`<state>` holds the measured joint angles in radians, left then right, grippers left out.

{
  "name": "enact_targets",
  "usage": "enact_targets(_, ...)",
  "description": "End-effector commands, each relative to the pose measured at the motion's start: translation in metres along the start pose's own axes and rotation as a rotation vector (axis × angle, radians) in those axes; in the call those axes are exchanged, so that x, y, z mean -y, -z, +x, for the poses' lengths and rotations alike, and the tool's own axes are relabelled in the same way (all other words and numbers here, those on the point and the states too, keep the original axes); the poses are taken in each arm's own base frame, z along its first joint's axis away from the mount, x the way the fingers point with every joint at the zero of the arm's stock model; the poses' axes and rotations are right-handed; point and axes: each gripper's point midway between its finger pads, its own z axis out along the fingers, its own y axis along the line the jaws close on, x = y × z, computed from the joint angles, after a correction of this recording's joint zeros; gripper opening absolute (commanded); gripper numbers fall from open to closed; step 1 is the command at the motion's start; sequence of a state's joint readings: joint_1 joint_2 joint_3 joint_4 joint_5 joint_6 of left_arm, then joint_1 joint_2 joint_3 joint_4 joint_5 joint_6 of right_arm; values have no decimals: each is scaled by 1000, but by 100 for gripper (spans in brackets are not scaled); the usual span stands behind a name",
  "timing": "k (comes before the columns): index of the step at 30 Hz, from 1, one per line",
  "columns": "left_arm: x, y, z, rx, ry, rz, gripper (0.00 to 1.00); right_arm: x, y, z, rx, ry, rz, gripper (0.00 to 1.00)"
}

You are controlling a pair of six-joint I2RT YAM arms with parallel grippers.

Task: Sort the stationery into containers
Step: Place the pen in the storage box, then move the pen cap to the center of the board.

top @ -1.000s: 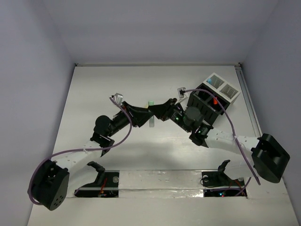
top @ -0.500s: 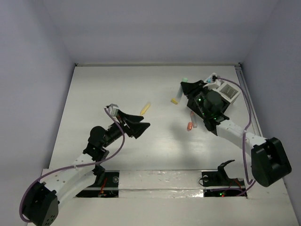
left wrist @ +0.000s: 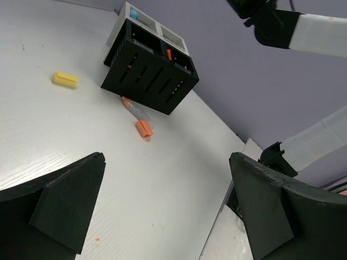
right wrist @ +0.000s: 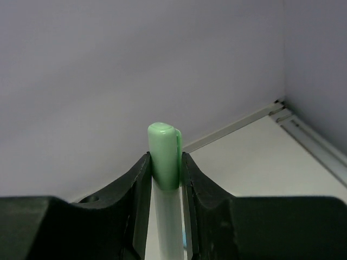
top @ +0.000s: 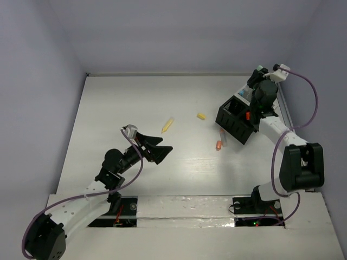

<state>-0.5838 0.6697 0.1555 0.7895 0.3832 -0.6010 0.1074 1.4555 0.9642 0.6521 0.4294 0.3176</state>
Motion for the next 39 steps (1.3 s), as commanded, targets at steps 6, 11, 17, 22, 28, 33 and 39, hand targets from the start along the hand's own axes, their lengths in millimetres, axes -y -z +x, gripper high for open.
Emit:
enact_targets(6, 7, 2, -11, 51, -38, 9, 99, 24, -43, -4, 38, 302, 110, 0)
enact_targets(11, 9, 0, -8, 34, -34, 17, 99, 37, -53, 20, -12, 372, 140, 0)
enact_targets(17, 8, 0, -7, 32, -34, 13, 99, 46, -53, 44, -65, 374, 156, 0)
enact_targets(22, 8, 0, -7, 32, -34, 13, 99, 52, -47, 54, -95, 346, 171, 42)
enact_targets(28, 8, 0, -7, 31, -33, 14, 99, 42, -39, 32, -97, 331, 147, 75)
enact_targets(33, 9, 0, -8, 32, -32, 17, 99, 17, -17, 11, -137, 242, 64, 71)
enact_targets(39, 9, 0, -8, 35, -32, 14, 99, -47, 91, 53, -423, 104, -195, 1)
